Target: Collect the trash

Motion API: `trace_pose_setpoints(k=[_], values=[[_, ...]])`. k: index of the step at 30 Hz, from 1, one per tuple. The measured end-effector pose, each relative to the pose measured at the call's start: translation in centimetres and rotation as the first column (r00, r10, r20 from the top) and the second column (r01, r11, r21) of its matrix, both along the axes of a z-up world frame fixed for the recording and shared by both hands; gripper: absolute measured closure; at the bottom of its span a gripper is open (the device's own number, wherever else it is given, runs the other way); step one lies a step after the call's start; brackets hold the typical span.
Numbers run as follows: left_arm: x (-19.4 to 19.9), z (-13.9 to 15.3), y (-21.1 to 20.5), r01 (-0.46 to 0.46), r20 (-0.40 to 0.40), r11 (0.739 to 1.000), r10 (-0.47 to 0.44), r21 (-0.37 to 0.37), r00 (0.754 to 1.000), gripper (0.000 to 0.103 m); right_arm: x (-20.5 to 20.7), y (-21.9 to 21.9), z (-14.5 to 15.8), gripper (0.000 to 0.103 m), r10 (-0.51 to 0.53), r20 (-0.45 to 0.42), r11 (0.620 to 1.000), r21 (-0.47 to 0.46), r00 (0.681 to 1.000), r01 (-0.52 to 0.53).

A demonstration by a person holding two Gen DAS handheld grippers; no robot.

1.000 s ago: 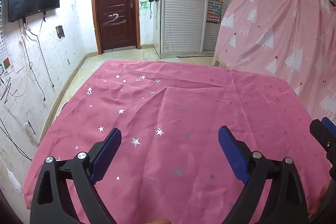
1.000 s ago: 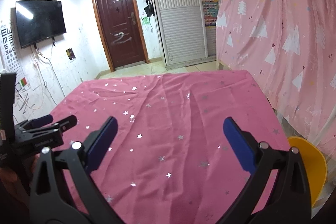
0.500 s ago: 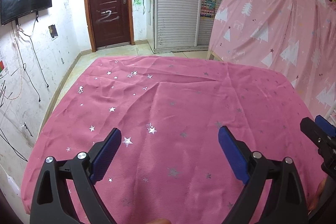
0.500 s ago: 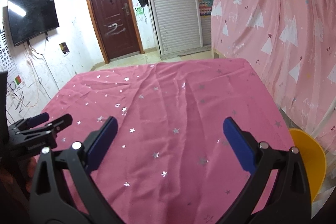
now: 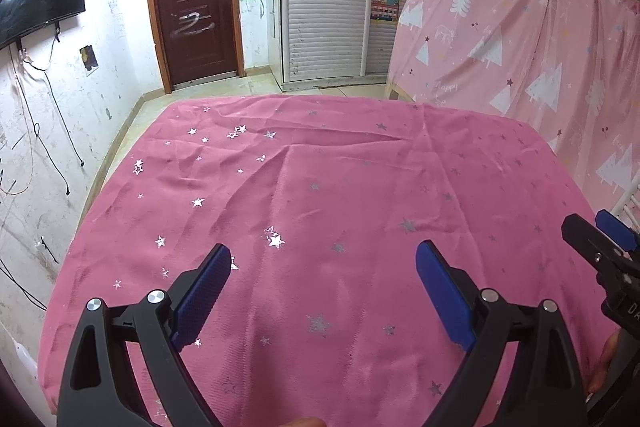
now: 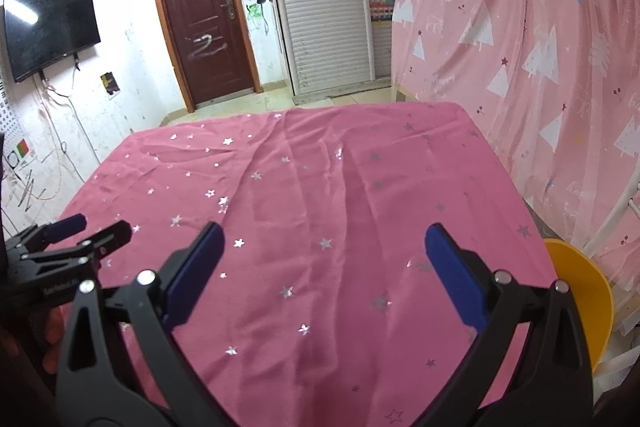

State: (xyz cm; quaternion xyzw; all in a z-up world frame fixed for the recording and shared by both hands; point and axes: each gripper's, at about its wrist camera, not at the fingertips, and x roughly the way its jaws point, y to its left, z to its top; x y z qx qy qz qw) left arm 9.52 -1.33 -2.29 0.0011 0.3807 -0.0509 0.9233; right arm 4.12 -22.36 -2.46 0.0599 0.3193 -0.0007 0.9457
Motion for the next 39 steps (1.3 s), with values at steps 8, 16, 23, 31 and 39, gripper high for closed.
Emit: trace_pose_setpoints(k=[8,16,23,31,39], values=[[0.21,-0.28,-0.07,0.021,-0.017,1.0,-0.021,-0.009,1.0,0.016,0.14,0.11,-0.06,0.006,-0.008,-0.005,1.0,-0.009,1.0,0.008],[0.28,-0.48,-0.25,0.033,-0.028,0.999,-0.033,-0.01,0.999,0.016,0.09,0.09,-0.14,0.006,-0.013,-0.006,1.0,-0.014,1.0,0.013],[0.27,-0.56,-0.32,0.038,-0.031,0.999,-0.038,-0.007,0.999,0.016,0.07,0.08,-0.2,0.006,-0.014,-0.006,1.0,-0.016,1.0,0.014],[0.29,-0.6,-0.3,0.039,-0.034,0.999,-0.039,-0.009,0.999,0.016,0.08,0.05,-0.21,0.006,-0.015,-0.006,1.0,-0.015,1.0,0.015],[0.29,-0.58,-0.3,0.039,-0.034,0.999,-0.04,-0.008,0.999,0.016,0.08,0.1,-0.21,0.006,-0.015,-0.007,1.0,-0.015,1.0,0.014]])
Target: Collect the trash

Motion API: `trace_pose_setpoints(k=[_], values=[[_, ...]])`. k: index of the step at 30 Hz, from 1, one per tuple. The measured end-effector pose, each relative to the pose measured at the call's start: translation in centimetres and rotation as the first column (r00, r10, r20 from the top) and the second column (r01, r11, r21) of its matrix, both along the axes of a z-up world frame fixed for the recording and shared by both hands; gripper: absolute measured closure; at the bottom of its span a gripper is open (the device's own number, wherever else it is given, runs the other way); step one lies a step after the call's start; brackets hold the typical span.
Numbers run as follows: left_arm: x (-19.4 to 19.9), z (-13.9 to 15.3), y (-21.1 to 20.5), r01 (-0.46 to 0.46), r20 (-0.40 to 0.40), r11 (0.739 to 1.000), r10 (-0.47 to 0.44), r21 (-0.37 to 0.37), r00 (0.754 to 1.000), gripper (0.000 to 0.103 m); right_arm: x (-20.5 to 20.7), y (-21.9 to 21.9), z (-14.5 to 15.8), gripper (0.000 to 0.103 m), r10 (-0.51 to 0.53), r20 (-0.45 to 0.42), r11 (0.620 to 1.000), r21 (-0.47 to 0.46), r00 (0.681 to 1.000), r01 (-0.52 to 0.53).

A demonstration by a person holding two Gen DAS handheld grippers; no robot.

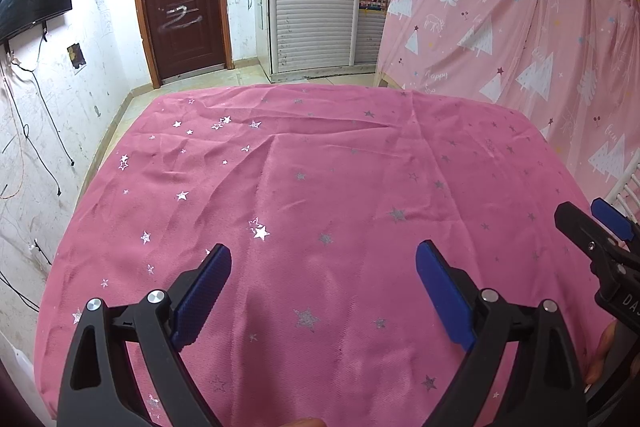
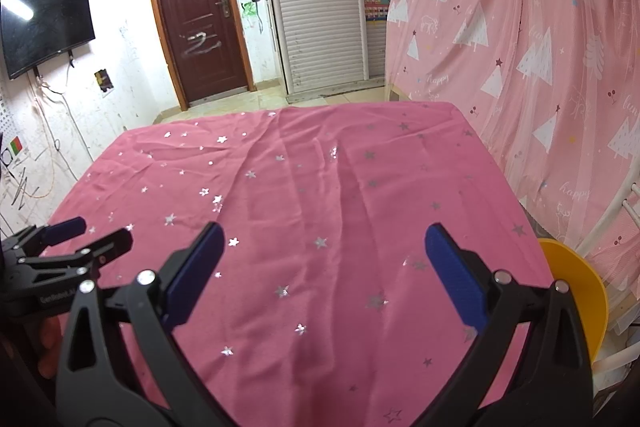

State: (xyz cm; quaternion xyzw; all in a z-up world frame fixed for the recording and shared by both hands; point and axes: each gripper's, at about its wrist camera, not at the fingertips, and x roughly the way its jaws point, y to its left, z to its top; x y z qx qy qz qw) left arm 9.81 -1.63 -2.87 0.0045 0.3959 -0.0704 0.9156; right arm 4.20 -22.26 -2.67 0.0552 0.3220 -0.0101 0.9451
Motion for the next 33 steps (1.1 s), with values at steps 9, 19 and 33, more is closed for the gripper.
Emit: trace_pose_setpoints(k=[9,19,33], values=[[-0.01,0.0,-0.04,0.0,0.0,1.0,0.0,0.001,1.0,0.016,0.0,0.01,-0.01,0.006,0.0,0.0,1.0,0.0,1.0,0.0],[-0.02,0.04,-0.05,0.001,0.001,1.0,-0.001,-0.001,1.0,0.016,0.01,0.02,-0.03,0.006,0.0,0.001,1.0,0.0,1.0,0.0],[-0.11,-0.31,-0.16,0.011,-0.016,1.0,-0.011,0.003,1.0,0.016,0.02,0.03,-0.05,0.006,-0.002,-0.003,1.0,0.001,1.0,0.002]])
